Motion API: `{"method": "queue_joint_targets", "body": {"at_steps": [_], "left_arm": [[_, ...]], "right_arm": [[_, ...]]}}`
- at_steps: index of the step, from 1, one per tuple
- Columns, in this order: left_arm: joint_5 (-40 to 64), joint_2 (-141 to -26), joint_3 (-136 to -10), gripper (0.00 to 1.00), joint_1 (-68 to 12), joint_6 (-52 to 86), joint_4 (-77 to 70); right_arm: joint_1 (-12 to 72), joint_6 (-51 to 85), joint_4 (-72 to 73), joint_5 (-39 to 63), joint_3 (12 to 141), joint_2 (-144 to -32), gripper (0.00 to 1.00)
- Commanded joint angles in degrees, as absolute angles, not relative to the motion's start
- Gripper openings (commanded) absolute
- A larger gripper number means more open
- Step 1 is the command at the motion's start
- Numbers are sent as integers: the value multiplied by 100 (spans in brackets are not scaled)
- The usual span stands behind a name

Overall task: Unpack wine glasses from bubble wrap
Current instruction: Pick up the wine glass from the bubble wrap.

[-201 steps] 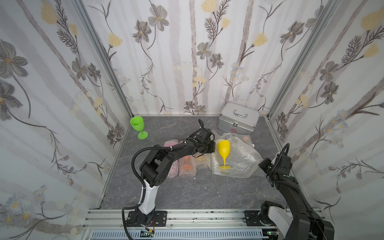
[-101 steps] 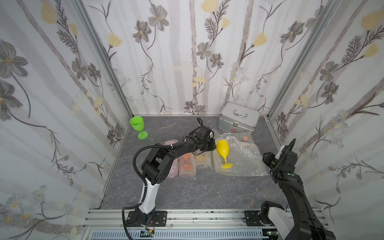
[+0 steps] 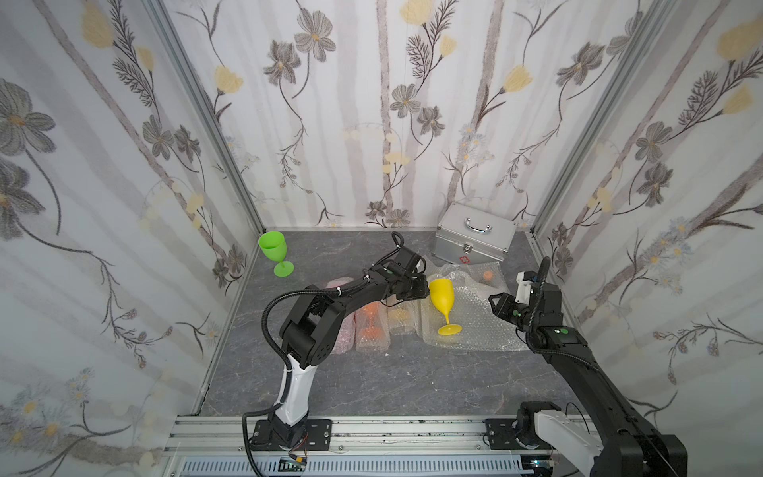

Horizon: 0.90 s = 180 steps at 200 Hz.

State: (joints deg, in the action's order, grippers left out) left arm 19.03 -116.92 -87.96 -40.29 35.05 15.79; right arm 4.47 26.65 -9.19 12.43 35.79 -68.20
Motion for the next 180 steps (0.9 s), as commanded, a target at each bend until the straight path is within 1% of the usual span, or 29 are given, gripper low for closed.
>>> {"method": "queue_joint_targets", "body": {"at_steps": [1,9,25,44,60,102,156,169,180], "left_arm": [[1735,-11558,-8776,31,-4025,3455,1782],[1683,-11516,-8765,31,-4017,3446,1838],[1590,-11420,-8720,31,-4000,3443,1907],[1551,-11295,-8682,32,-3968,3464,1964],[1529,-11182,-8645,34,-3949,3463,2018],[1468,-10871,-8530,39,-3942,3454,2079],[1468,-10581,-8370,40,-3920,3480,2058],[1468,-10541,-8367,40,-3920,3505,2020],[1468,-10523,-8297,40,-3923,3531,1988]], "right_arm": [[701,2627,-412,1491,3735,-7287,43],[794,2637,-301,1593,3780,-7482,43],[1019,2561,-237,1694,3952,-7886,49],[1248,2415,-331,1788,4218,-8385,53],[1415,2272,-537,1875,4507,-8758,54],[1695,1939,-942,1977,4657,-9388,54],[1907,2018,-798,1978,4636,-9889,51],[1958,2059,-727,2034,4653,-9972,47],[2018,2106,-647,2064,4665,-10037,41]]}}
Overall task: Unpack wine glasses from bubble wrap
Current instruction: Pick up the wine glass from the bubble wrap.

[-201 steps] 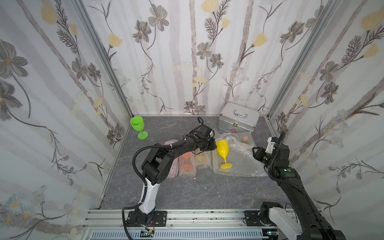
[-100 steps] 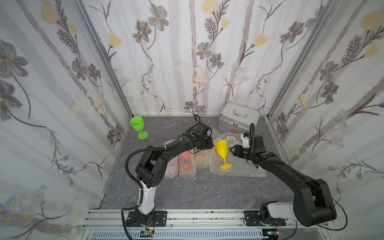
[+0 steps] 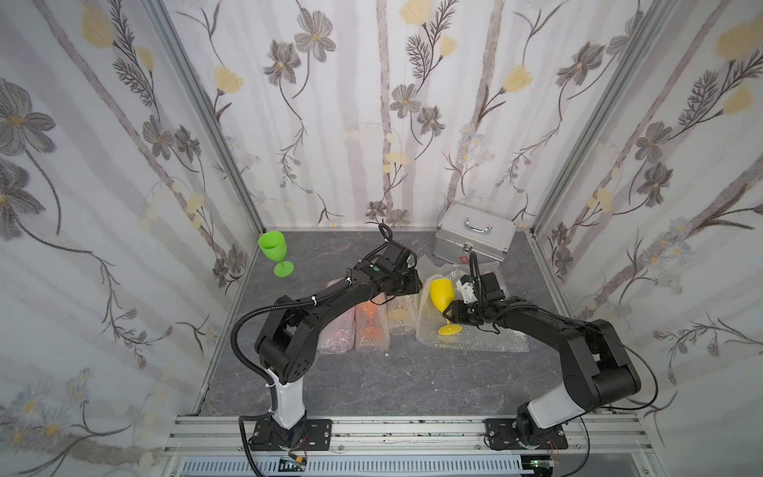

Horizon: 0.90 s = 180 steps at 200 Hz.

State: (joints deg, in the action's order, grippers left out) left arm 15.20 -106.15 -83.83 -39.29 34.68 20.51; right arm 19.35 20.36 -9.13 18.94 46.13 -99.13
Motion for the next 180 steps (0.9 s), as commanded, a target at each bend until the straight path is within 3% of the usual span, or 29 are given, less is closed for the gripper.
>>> {"method": "queue_joint_targets", "body": {"at_steps": [1,62,136,180], "left_arm": [[1472,-10522,-8257,40,-3922,3532,1974],[1517,-10413,-7999,40,-3920,3612,1814],[1559,-10349,-7918,40,-3921,3630,1720],[1686,-10401,-7971,40,-3920,3674,1606]], "right_arm": [[2019,2108,-644,2065,4661,-10042,40],[2072,2109,-640,2030,4505,-9961,9],[1970,1760,-1446,2134,4767,-9349,3],[1846,1635,-2163,1685,4926,-9271,0]]}}
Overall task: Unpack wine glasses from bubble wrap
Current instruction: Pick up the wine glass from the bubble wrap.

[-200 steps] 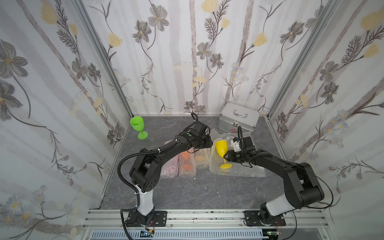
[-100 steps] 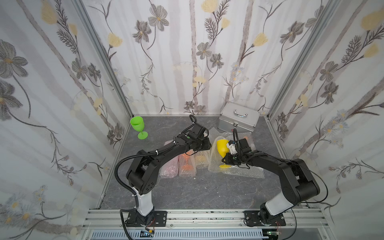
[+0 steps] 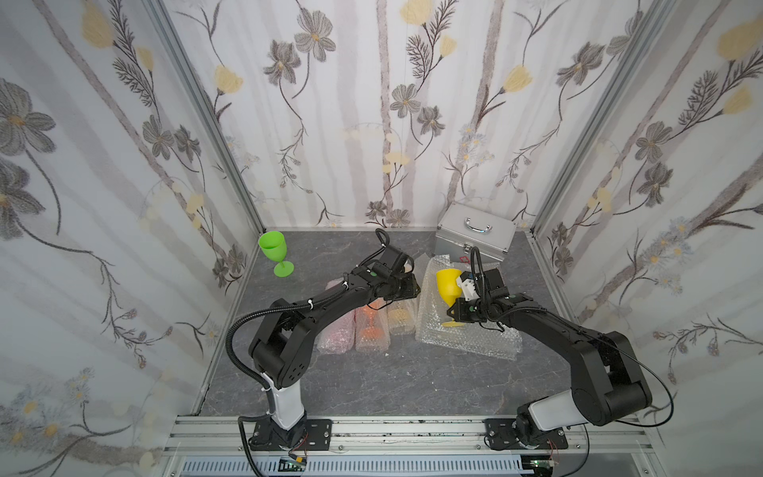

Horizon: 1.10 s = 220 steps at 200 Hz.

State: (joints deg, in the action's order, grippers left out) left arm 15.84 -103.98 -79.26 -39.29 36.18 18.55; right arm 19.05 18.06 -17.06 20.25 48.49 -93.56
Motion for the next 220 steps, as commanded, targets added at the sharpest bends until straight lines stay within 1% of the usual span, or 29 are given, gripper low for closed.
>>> {"method": "queue_joint_targets", "body": {"at_steps": [1,18,38,48,87,119,139,159,200,220], "left_arm": [[1687,-10399,-7972,40,-3924,3678,1607],[1744,-10454,-8008,40,-3922,3700,1560],[1736,-10481,-8050,40,-3920,3692,1580],[1718,-10462,-8047,41,-3913,3683,1596],[1742,-10345,-8025,42,-3854,3683,1594],[2022,-10196,-8003,45,-3717,3816,1422],[2274,-9999,-7962,45,-3550,3943,1289],[2459,-9745,-7958,46,-3327,4007,1306],[2812,-9231,-7850,47,-2987,3905,1710],[3015,-9090,-7844,47,-2982,3727,1984]], "right_arm": [[1842,1635,-2176,1656,4928,-9267,0],[1787,1635,-2367,1167,4975,-9306,0],[1683,1691,-2341,967,4957,-9236,0],[1666,1704,-2284,1012,4951,-9193,0],[1667,1460,-1704,1369,4761,-8314,0],[1758,1222,-1209,1592,4608,-8067,0],[2178,998,-758,1279,4423,-7893,0],[2800,650,-250,563,4073,-7738,0],[3811,-28,630,-654,3578,-7569,0],[4108,-230,827,-990,3516,-7576,0]]}}
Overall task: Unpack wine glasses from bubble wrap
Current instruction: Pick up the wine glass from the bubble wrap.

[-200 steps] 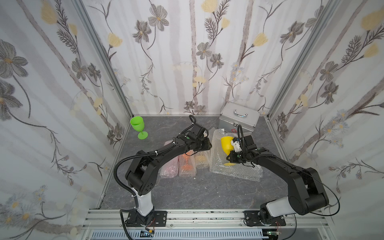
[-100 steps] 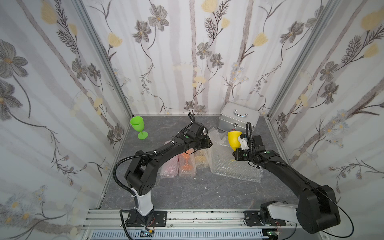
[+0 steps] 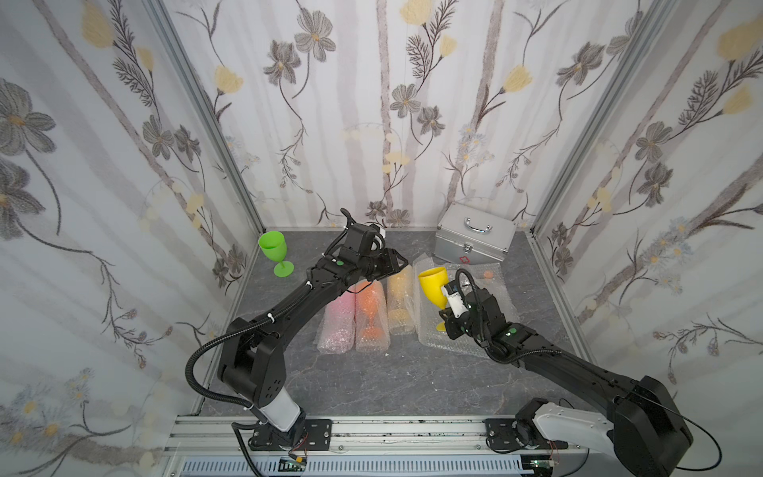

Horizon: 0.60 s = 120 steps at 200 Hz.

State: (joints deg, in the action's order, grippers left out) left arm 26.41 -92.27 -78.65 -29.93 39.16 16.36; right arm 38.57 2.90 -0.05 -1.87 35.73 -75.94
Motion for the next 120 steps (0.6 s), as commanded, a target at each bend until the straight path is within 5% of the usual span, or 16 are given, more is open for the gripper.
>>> {"method": "queue_joint_targets", "body": {"at_steps": [1,120], "left_arm": [[3023,-9084,-7846,47,-2976,3722,2003],[3495,-9222,-7702,36,-3089,3601,2116]], "right_arm": [[4120,-233,831,-1005,3520,-7576,0],[4798,-624,928,-1593,3568,-7777,0]]}}
